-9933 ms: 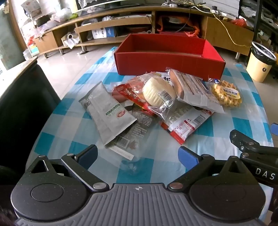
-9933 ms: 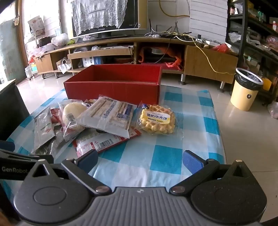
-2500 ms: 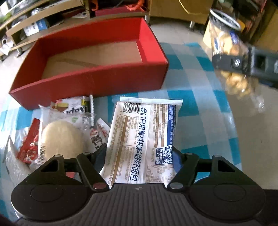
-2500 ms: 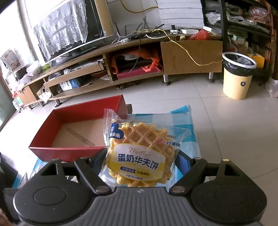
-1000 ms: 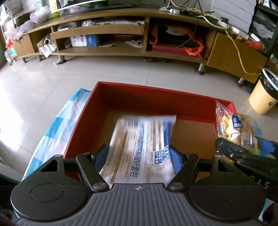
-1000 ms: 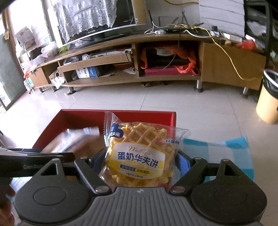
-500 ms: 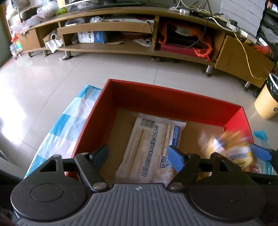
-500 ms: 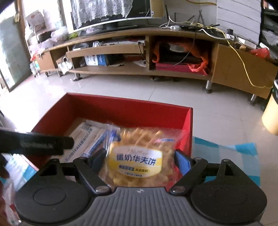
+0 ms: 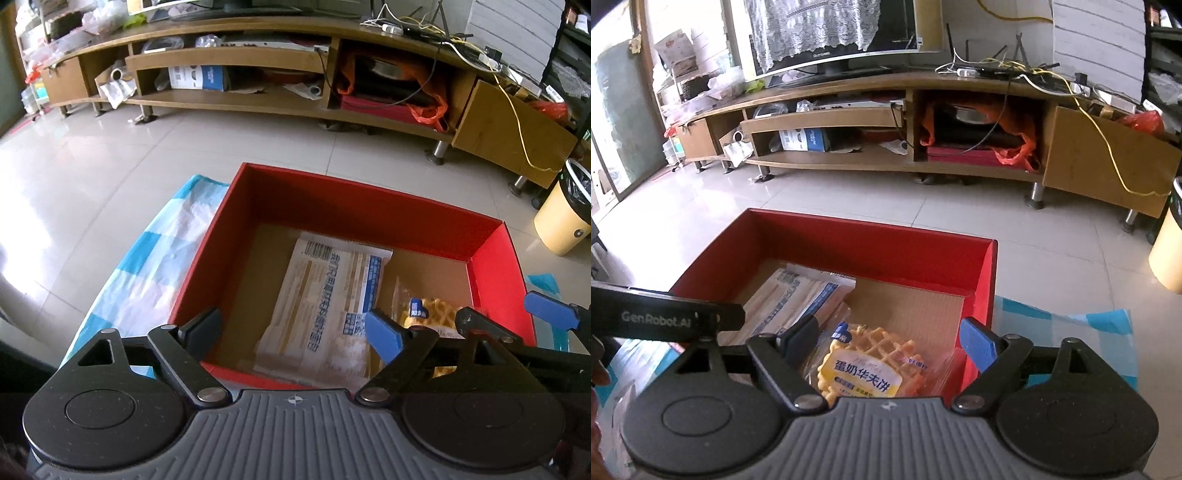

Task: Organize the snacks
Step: 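Lower the bread pack into the red box with the left gripper while the right drops the waffle pack in, then grasp the round bun pack with the left gripper, then grasp the white duck-snack bag with the right gripper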

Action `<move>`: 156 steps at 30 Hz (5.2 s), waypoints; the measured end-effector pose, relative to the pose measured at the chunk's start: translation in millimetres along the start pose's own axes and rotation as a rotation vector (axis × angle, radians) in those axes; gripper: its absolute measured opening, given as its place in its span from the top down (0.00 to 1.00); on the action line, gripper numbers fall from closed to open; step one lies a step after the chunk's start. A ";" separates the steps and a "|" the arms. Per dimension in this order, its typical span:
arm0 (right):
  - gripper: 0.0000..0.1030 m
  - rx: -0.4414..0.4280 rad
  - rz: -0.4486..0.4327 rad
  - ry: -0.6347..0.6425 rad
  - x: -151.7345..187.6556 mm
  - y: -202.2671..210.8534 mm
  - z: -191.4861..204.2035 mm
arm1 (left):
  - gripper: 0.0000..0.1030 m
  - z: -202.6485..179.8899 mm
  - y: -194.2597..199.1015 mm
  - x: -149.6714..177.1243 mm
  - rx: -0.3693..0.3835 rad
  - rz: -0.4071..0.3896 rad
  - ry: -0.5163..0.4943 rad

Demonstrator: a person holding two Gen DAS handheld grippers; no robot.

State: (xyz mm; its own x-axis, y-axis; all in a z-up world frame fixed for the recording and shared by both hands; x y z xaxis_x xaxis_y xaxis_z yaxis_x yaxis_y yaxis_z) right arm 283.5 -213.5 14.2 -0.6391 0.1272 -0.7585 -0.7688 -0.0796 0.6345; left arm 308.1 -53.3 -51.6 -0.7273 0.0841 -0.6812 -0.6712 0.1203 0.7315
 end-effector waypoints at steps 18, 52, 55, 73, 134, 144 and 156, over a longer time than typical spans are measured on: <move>0.20 -0.056 -0.019 0.083 12.5 30.3 28.3 | 0.10 31.8 41.7 31.4 -0.013 0.016 0.022; 0.20 -0.050 0.012 0.050 37.0 74.5 0.7 | 0.34 -24.8 46.7 113.1 0.051 0.170 -0.212; 0.20 -0.056 0.031 0.063 44.5 75.1 6.3 | 0.35 -16.4 53.9 111.1 0.074 0.175 -0.168; 0.20 -0.205 0.206 0.223 105.0 46.0 84.4 | 0.36 36.6 72.3 90.2 0.103 0.149 0.002; 0.18 -0.266 0.280 0.339 126.4 40.0 72.6 | 0.31 23.0 64.0 100.1 0.144 0.192 -0.019; 0.46 -0.288 0.266 0.360 122.5 34.9 80.0 | 0.31 23.4 64.1 101.9 0.145 0.199 -0.024; 0.47 -0.250 0.243 0.237 108.8 40.2 57.0 | 0.32 21.7 66.2 97.8 0.152 0.187 -0.021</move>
State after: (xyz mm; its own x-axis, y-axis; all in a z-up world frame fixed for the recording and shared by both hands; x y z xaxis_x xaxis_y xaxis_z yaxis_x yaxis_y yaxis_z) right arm 184.2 -146.5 -34.3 -0.7666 -0.1539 -0.6234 -0.5581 -0.3206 0.7654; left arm 195.6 -15.6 -70.5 -0.8325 0.1394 -0.5363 -0.4949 0.2481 0.8327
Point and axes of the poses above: each gripper's, at about its wrist camera, not at the fingertips, and y roughly against the way its jaws point, z to its left, x to its underside, the point moved 8 cm from there along -y, roughly the way its jaws point, and after that the axes turned 10 degrees about -z, right-handed, at the moved point
